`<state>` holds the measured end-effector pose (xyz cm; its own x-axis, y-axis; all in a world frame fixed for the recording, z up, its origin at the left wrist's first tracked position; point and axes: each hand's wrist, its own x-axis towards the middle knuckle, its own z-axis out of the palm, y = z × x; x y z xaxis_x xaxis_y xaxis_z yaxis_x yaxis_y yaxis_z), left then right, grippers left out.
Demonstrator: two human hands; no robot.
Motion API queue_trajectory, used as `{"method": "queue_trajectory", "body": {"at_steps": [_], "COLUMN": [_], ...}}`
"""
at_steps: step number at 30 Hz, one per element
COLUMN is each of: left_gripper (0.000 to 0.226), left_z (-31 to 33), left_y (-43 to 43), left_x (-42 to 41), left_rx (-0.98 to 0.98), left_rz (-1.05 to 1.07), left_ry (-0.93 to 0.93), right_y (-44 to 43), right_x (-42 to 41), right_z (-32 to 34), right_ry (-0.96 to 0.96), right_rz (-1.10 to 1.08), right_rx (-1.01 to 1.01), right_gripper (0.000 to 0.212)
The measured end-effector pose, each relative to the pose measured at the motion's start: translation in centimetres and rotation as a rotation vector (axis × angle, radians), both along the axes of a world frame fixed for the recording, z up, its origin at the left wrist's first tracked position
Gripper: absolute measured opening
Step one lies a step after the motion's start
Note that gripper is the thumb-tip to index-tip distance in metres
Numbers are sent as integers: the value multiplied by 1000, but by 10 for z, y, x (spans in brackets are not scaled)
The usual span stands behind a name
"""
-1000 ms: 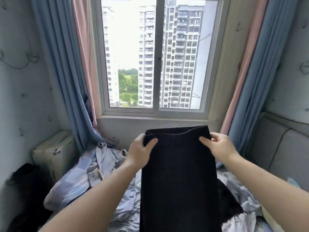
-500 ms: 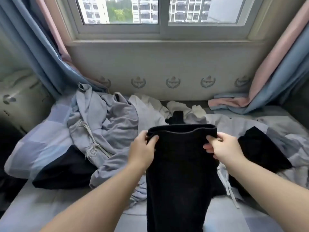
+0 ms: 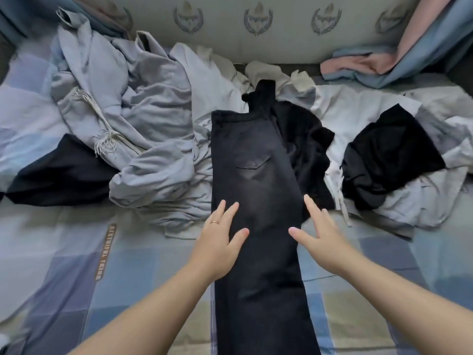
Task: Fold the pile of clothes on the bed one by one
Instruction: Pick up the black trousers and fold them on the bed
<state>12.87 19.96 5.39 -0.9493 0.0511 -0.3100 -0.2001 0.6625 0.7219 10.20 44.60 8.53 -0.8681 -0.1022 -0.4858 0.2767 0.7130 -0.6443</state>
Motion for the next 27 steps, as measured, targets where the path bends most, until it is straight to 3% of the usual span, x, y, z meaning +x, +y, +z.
{"method": "queue_trajectory", "body": {"at_steps": [11, 16, 19, 24, 27], "left_gripper": [59, 75, 86, 62, 58], "left_z": [-58, -107, -139, -170, -180], "left_y": [71, 92, 96, 104, 110], "left_x": [253, 358, 390, 399, 409], "left_rx": [-53, -6, -46, -162, -305], "left_rz": [115, 269, 326, 581, 566], "left_ry": [-451, -650, -599, -386, -297], "right_y": [76, 93, 97, 93, 89], "right_x": [215, 307, 346, 370, 373], "right_z": [-58, -119, -163, -211, -220], "right_ry": [-206, -318, -375, -144, -103], "right_rz": [-23, -100, -87, -58, -161], "right_rx": [19, -74, -36, 283, 297], "right_gripper": [79, 78, 80, 76, 69]}}
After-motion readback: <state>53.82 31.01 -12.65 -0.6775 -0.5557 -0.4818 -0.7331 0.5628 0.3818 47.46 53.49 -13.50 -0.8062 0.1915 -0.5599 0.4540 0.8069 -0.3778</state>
